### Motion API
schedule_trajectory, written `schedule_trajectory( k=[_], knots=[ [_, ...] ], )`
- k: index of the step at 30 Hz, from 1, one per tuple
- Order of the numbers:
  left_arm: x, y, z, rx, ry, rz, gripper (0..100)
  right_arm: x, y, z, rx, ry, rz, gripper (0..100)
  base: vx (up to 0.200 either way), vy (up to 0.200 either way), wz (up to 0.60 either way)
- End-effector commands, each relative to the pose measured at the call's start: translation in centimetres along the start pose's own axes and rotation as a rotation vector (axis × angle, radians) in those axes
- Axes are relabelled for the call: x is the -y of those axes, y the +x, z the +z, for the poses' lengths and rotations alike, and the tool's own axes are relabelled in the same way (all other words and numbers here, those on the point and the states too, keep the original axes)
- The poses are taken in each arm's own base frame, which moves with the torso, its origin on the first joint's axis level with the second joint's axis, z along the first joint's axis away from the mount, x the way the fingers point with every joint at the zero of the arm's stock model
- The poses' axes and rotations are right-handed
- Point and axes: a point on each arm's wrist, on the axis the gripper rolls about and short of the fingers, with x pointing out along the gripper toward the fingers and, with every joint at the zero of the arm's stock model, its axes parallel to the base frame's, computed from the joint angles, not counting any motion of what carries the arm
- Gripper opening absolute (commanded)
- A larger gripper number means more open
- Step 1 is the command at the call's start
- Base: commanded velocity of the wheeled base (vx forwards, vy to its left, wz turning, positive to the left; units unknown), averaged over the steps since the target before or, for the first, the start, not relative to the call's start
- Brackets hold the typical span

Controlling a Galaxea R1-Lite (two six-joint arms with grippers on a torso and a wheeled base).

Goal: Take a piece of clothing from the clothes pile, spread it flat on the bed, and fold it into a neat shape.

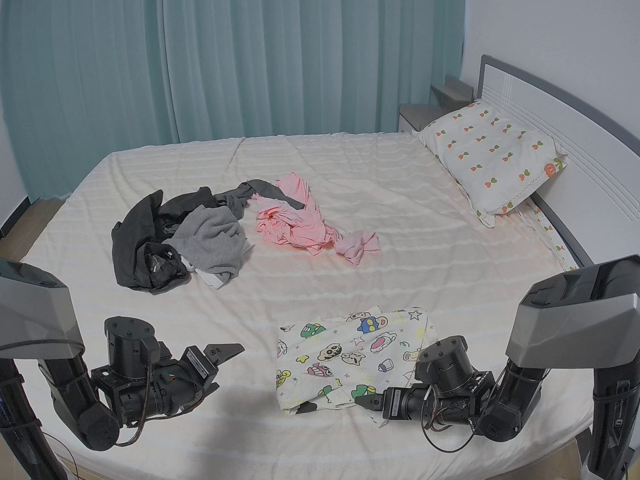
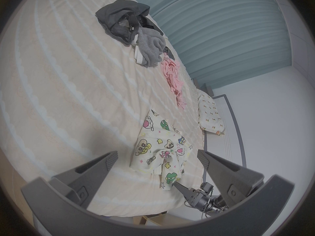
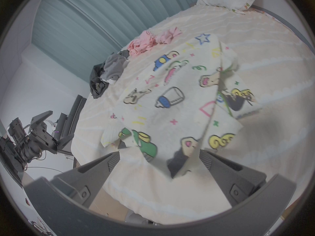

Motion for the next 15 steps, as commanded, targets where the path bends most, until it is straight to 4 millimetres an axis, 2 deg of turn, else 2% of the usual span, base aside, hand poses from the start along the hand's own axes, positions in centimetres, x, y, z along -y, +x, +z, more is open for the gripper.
schedule_trajectory(
  k=[1,15],
  knots=[
    [-0.05,0.07,-0.01,0.0,0.0,0.002,100,0.3,0.65,-0.95,-0.022,-0.015,-0.009,100,0.0,0.0,0.0],
    [-0.16,0.2,-0.03,-0.001,-0.001,0.009,100,0.59,0.6,-1.27,-0.023,-0.039,-0.04,100,0.0,0.0,0.0]
  ],
)
